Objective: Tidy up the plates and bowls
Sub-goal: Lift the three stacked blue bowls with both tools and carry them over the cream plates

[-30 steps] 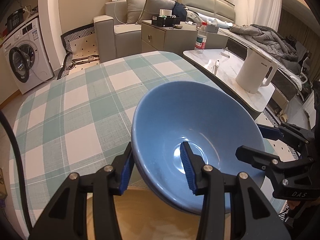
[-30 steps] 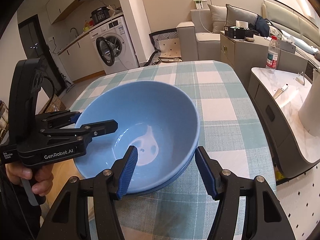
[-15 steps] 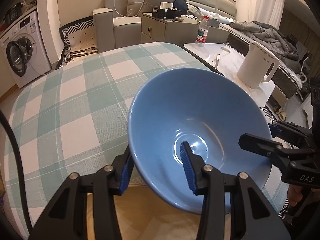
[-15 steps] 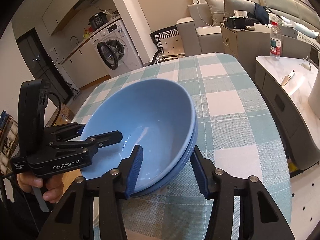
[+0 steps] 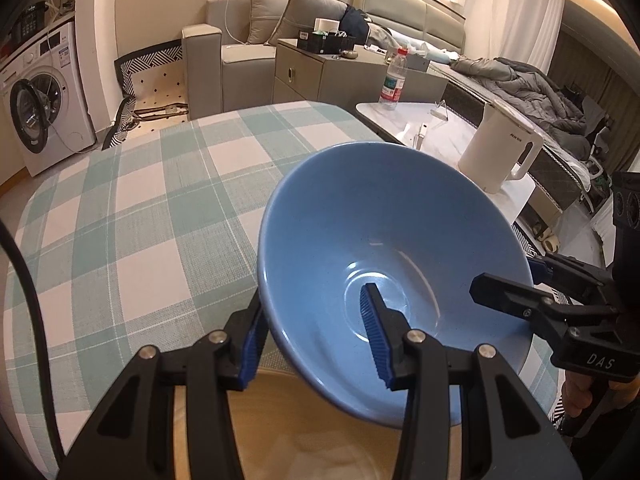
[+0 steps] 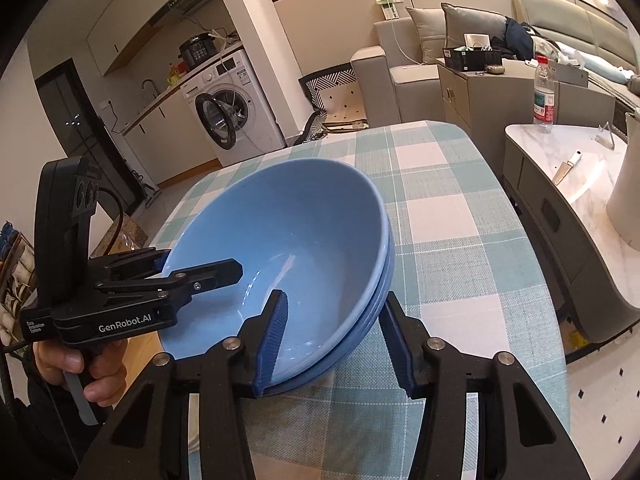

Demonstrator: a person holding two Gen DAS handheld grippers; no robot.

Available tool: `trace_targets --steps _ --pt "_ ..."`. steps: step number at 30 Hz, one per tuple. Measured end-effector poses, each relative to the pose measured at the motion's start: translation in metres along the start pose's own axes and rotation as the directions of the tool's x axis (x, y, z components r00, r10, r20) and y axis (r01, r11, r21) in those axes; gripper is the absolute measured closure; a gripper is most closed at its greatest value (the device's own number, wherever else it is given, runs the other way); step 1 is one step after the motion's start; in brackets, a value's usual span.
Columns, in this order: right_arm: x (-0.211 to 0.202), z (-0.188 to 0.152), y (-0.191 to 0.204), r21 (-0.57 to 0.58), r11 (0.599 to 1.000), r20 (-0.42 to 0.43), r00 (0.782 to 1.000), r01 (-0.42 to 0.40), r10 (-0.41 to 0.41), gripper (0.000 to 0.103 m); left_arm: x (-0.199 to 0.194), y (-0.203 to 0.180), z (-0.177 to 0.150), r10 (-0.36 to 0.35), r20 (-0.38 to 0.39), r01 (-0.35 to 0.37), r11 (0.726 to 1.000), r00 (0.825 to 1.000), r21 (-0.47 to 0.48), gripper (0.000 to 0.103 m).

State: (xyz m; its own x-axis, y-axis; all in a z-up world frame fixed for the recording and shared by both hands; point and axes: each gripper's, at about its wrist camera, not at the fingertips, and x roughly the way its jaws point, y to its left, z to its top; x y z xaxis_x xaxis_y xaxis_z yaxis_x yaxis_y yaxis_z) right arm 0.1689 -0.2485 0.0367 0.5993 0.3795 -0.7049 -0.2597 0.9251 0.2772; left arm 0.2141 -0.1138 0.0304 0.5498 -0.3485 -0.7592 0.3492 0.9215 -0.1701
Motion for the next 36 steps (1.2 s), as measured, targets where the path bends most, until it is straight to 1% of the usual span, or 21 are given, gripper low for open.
trace_targets --steps 10,18,27,36 --pt "-0.02 0.003 0.009 -0.021 1.0 0.037 0.999 -0.003 0.004 0.054 -0.023 -0.004 0.002 0.002 0.051 -0.002 1.0 0.999 -0.001 0.059" --pt "-0.034 0.003 0.024 -0.047 0.999 0.055 0.998 -0.01 0.012 0.054 -0.044 0.0 -0.002 0.005 0.089 -0.005 1.0 0.996 -0.007 0.059" --pt "-0.046 0.002 0.052 -0.085 0.996 0.071 0.996 -0.039 0.045 0.054 -0.073 0.01 -0.013 0.032 0.135 -0.028 0.999 0.99 -0.034 0.059" --pt "-0.055 -0.006 0.079 -0.129 0.989 0.079 0.994 -0.068 0.079 0.054 -0.1 0.019 -0.032 0.066 0.176 -0.056 0.996 0.982 -0.064 0.059"
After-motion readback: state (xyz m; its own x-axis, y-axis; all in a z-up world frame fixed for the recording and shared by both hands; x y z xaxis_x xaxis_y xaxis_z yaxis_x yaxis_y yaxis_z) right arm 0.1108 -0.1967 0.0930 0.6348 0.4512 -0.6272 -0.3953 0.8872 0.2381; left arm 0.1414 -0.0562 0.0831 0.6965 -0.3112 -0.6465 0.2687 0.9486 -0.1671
